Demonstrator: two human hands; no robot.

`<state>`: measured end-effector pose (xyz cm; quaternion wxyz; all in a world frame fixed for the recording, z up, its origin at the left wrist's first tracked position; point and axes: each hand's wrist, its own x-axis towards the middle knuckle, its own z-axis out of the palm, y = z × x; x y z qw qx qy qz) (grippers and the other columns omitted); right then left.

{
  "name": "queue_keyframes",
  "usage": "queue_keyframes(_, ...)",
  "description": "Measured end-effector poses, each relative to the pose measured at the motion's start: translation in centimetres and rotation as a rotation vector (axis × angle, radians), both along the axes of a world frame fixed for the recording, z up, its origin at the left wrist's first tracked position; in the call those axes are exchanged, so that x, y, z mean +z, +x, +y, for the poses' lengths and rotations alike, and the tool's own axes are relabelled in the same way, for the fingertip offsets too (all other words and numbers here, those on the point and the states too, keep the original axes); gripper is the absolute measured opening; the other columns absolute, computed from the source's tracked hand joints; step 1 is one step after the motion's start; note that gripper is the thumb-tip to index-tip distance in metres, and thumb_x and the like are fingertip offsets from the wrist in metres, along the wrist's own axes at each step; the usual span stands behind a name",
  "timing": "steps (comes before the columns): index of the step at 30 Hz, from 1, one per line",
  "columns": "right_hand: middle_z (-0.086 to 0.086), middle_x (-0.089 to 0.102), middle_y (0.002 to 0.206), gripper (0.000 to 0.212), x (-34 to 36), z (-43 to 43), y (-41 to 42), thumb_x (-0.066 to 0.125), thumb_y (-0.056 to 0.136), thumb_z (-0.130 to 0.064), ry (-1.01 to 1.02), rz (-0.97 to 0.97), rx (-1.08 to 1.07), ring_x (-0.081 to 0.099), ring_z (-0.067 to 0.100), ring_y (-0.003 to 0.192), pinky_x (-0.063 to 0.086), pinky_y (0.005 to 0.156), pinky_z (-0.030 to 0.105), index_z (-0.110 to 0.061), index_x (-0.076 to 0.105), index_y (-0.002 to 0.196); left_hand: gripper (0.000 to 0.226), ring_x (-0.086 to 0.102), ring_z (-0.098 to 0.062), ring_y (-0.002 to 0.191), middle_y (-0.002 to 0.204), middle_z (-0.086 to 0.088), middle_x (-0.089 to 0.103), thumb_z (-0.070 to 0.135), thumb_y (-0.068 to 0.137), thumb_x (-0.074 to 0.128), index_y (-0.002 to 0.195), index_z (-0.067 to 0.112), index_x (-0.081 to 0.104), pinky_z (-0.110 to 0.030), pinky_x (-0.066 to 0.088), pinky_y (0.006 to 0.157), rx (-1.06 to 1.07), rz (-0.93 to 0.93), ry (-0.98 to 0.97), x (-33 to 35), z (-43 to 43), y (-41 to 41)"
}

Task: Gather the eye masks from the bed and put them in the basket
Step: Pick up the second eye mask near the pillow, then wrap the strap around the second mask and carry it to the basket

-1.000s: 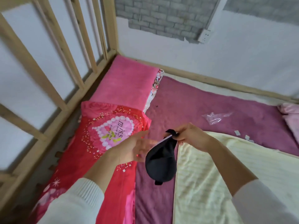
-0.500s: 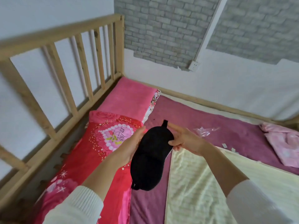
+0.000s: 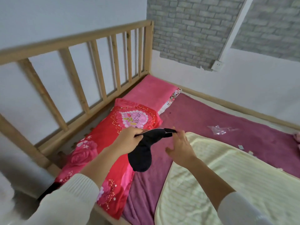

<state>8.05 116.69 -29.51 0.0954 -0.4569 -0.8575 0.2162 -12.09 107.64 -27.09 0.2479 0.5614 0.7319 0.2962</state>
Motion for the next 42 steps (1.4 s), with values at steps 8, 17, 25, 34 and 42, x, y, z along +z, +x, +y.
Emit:
queue_keyframes(8,-0.011,0.053,0.125,0.033,1.4,-2.2,0.3,0.046,0.086,-0.015,0.198,-0.046,0.143,0.044,0.013,0.119,0.027,0.099,0.039,-0.025,0.067,0.109,0.038,0.07,-0.016,0.092,0.104,0.002,0.075,0.002,0.087,0.052,0.094,0.029,0.078,-0.029,0.057,0.065,0.201,-0.762,-0.076,1.5,-4.6,1.3)
queue_keyframes(17,0.024,0.066,0.065,0.022,3.5,-5.5,-1.3,0.066,0.072,-0.019,-0.45,0.703,0.246,0.055,0.018,0.056,0.048,0.058,0.026,0.003,0.071,0.067,0.02,0.056,-0.027,0.121,0.132,-0.002,0.058,0.018,0.072,0.069,0.091,0.018,0.077,-0.045,0.055,0.085,0.515,-0.96,0.029,2.3,-10.2,-1.5)
queue_keyframes(25,-0.003,0.043,0.048,0.035,4.3,-8.6,-6.9,0.072,0.075,-0.045,-0.751,0.557,0.147,0.04,0.014,0.041,0.04,0.047,0.026,-0.012,0.06,0.075,0.01,0.062,-0.026,0.094,0.099,-0.012,0.063,0.015,0.077,0.072,0.076,0.011,0.063,-0.037,0.054,0.077,0.614,-0.873,0.132,1.3,-14.9,-2.0)
queue_keyframes(34,0.005,0.076,0.088,0.016,4.6,-12.5,-11.6,0.071,0.083,-0.026,-0.667,0.657,0.28,0.069,0.016,0.076,0.055,0.065,0.026,-0.012,0.073,0.092,0.047,0.066,-0.037,0.107,0.122,-0.018,0.064,0.035,0.085,0.062,0.115,0.0,0.057,-0.049,0.054,0.09,0.553,-1.268,0.101,1.4,-17.2,-3.4)
queue_keyframes(42,-0.01,0.069,0.059,0.011,5.2,-12.1,-11.8,0.073,0.082,-0.026,-0.67,0.449,0.445,0.061,0.003,0.052,0.048,0.053,0.013,-0.016,0.072,0.078,0.05,0.066,-0.033,0.105,0.117,-0.018,0.069,0.035,0.085,0.063,0.123,0.004,0.06,-0.044,0.053,0.091,0.451,-1.326,0.002,0.7,-18.3,-5.2)
